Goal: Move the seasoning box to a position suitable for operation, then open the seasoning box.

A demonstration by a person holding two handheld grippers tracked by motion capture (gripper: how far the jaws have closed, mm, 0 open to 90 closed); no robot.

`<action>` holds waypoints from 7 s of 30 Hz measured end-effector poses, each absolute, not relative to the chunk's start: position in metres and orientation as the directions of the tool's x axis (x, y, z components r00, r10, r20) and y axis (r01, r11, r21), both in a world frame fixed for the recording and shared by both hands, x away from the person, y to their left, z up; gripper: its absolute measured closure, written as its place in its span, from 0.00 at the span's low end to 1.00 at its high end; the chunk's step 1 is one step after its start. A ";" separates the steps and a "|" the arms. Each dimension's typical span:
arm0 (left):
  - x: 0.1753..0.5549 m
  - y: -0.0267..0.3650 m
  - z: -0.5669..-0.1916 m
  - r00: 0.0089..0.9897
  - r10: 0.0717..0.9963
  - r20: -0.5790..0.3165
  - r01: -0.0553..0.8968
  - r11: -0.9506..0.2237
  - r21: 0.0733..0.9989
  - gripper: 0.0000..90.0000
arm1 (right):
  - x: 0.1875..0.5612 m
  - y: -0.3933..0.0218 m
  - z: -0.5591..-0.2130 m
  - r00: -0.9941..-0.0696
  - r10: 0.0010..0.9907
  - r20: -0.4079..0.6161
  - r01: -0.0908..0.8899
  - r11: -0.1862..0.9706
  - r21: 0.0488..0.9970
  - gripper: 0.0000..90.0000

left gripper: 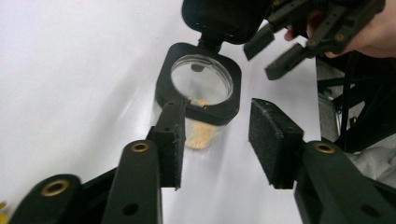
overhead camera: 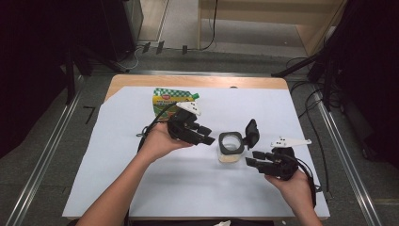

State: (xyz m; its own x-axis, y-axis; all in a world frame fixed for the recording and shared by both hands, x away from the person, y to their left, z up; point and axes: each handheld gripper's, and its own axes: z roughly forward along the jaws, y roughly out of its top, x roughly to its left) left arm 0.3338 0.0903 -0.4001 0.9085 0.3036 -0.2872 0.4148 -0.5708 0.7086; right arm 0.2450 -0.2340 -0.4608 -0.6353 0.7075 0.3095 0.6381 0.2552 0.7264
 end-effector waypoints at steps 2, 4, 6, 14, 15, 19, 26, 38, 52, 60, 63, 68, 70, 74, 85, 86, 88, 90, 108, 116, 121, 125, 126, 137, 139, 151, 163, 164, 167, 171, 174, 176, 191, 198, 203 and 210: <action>0.334 0.098 -0.402 0.902 0.318 -0.291 0.427 -0.566 0.706 0.59 | 0.241 -0.231 -0.462 -0.647 0.702 0.297 0.628 0.271 0.729 0.61; 0.335 0.101 -0.402 0.899 0.325 -0.293 0.434 -0.571 0.697 0.58 | 0.241 -0.230 -0.463 -0.655 0.697 0.291 0.623 0.280 0.730 0.61; 0.335 0.112 -0.403 0.893 0.349 -0.283 0.439 -0.549 0.711 0.58 | 0.241 -0.224 -0.464 -0.673 0.684 0.281 0.612 0.302 0.731 0.60; 0.338 0.133 -0.405 0.875 0.384 -0.296 0.469 -0.517 0.716 0.53 | 0.245 -0.215 -0.471 -0.700 0.666 0.257 0.599 0.352 0.720 0.60; 0.337 0.135 -0.405 0.874 0.386 -0.295 0.470 -0.519 0.714 0.53 | 0.246 -0.215 -0.471 -0.699 0.666 0.260 0.601 0.349 0.719 0.59; 0.337 0.146 -0.404 0.868 0.407 -0.284 0.475 -0.517 0.712 0.52 | 0.247 -0.215 -0.470 -0.698 0.666 0.263 0.600 0.344 0.722 0.59; 0.337 0.170 -0.403 0.849 0.455 -0.270 0.494 -0.499 0.712 0.51 | 0.249 -0.208 -0.472 -0.715 0.651 0.255 0.593 0.371 0.715 0.57; 0.333 0.207 -0.399 0.801 0.543 -0.254 0.532 -0.449 0.718 0.50 | 0.253 -0.201 -0.472 -0.742 0.626 0.242 0.576 0.409 0.708 0.57; 0.347 0.239 -0.402 0.743 0.627 -0.232 0.573 -0.418 0.705 0.47 | 0.250 -0.199 -0.471 -0.756 0.608 0.243 0.565 0.418 0.712 0.57; 0.358 0.250 -0.405 0.719 0.650 -0.245 0.589 -0.383 0.711 0.45 | 0.244 -0.196 -0.470 -0.776 0.585 0.236 0.546 0.435 0.717 0.57; 0.367 0.248 -0.406 0.717 0.654 -0.242 0.589 -0.383 0.711 0.45 | 0.243 -0.195 -0.471 -0.778 0.582 0.236 0.544 0.437 0.716 0.57; 0.378 0.237 -0.407 0.729 0.646 -0.229 0.580 -0.405 0.707 0.45 | 0.240 -0.194 -0.471 -0.779 0.583 0.231 0.541 0.441 0.716 0.57; 0.382 0.231 -0.408 0.736 0.640 -0.221 0.574 -0.416 0.706 0.45 | 0.239 -0.195 -0.472 -0.780 0.583 0.228 0.541 0.444 0.715 0.57; 0.388 0.219 -0.410 0.746 0.631 -0.212 0.566 -0.434 0.701 0.46 | 0.237 -0.196 -0.472 -0.776 0.587 0.230 0.543 0.437 0.716 0.57; 0.393 0.198 -0.413 0.780 0.597 -0.186 0.527 -0.469 0.708 0.61 | 0.232 -0.194 -0.472 -0.777 0.586 0.230 0.541 0.434 0.721 0.56; 0.393 0.196 -0.414 0.781 0.598 -0.180 0.526 -0.476 0.705 0.62 | 0.232 -0.194 -0.472 -0.777 0.586 0.230 0.540 0.433 0.721 0.56; 0.394 0.194 -0.417 0.776 0.597 -0.205 0.543 -0.466 0.698 0.64 | 0.231 -0.193 -0.472 -0.776 0.586 0.233 0.542 0.430 0.722 0.56; 0.394 0.193 -0.418 0.771 0.600 -0.213 0.548 -0.455 0.702 0.67 | 0.232 -0.192 -0.472 -0.779 0.583 0.231 0.538 0.431 0.724 0.56; 0.386 0.194 -0.408 0.765 0.602 -0.231 0.554 -0.430 0.713 1.00 | 0.229 -0.162 -0.471 -0.836 0.510 0.203 0.470 0.474 0.745 0.55; 0.378 0.193 -0.392 0.766 0.601 -0.231 0.559 -0.443 0.701 1.00 | 0.227 -0.150 -0.469 -0.847 0.490 0.207 0.460 0.481 0.747 0.55; 0.373 0.192 -0.383 0.776 0.573 -0.263 0.561 -0.435 0.705 1.00 | 0.228 -0.138 -0.467 -0.858 0.471 0.205 0.447 0.489 0.749 0.54; 0.367 0.187 -0.377 0.778 0.567 -0.272 0.569 -0.450 0.689 1.00 | 0.231 -0.131 -0.465 -0.860 0.467 0.206 0.444 0.484 0.754 0.54; 0.366 0.186 -0.375 0.778 0.565 -0.275 0.570 -0.450 0.687 1.00 | 0.232 -0.129 -0.466 -0.859 0.467 0.208 0.445 0.481 0.755 0.54; 0.346 0.189 -0.353 0.799 0.538 -0.271 0.543 -0.449 0.710 1.00 | 0.239 -0.097 -0.465 -0.873 0.437 0.218 0.436 0.497 0.750 0.54; 0.344 0.190 -0.351 0.799 0.535 -0.274 0.544 -0.449 0.709 1.00 | 0.242 -0.091 -0.465 -0.874 0.435 0.216 0.434 0.501 0.749 0.54; 0.326 0.192 -0.343 0.803 0.523 -0.285 0.548 -0.460 0.699 1.00 | 0.249 -0.065 -0.470 -0.883 0.417 0.214 0.426 0.522 0.739 0.56; 0.307 0.185 -0.335 0.819 0.501 -0.279 0.534 -0.488 0.690 1.00 | 0.251 -0.052 -0.481 -0.882 0.423 0.205 0.422 0.520 0.743 0.56; 0.305 0.183 -0.334 0.821 0.499 -0.279 0.533 -0.493 0.687 1.00 | 0.250 -0.050 -0.483 -0.881 0.427 0.205 0.424 0.518 0.743 0.56; 0.302 0.178 -0.334 0.827 0.490 -0.277 0.528 -0.505 0.683 1.00 | 0.250 -0.047 -0.485 -0.880 0.427 0.208 0.425 0.516 0.744 0.56; 0.299 0.173 -0.334 0.831 0.482 -0.278 0.525 -0.515 0.677 1.00 | 0.250 -0.044 -0.488 -0.880 0.431 0.200 0.421 0.513 0.748 0.57; 0.297 0.169 -0.334 0.834 0.474 -0.281 0.524 -0.521 0.674 1.00 | 0.251 -0.044 -0.491 -0.875 0.441 0.200 0.426 0.506 0.750 0.58; 0.295 0.166 -0.334 0.837 0.467 -0.287 0.523 -0.524 0.672 1.00 | 0.253 -0.045 -0.492 -0.865 0.457 0.207 0.439 0.492 0.752 0.58; 0.286 0.152 -0.330 0.838 0.436 -0.327 0.532 -0.524 0.665 1.00 | 0.260 -0.059 -0.500 -0.811 0.543 0.216 0.469 0.384 0.795 0.61; 0.286 0.152 -0.330 0.818 0.423 -0.390 0.570 -0.497 0.655 1.00 | 0.256 -0.061 -0.500 -0.807 0.563 0.178 0.427 0.348 0.835 0.62; 0.288 0.153 -0.334 0.796 0.408 -0.447 0.603 -0.471 0.644 1.00 | 0.253 -0.062 -0.500 -0.807 0.566 0.169 0.408 0.327 0.853 0.63; 0.290 0.150 -0.337 0.784 0.446 -0.433 0.616 -0.465 0.636 1.00 | 0.240 -0.054 -0.496 -0.857 0.512 0.055 0.281 0.377 0.883 0.65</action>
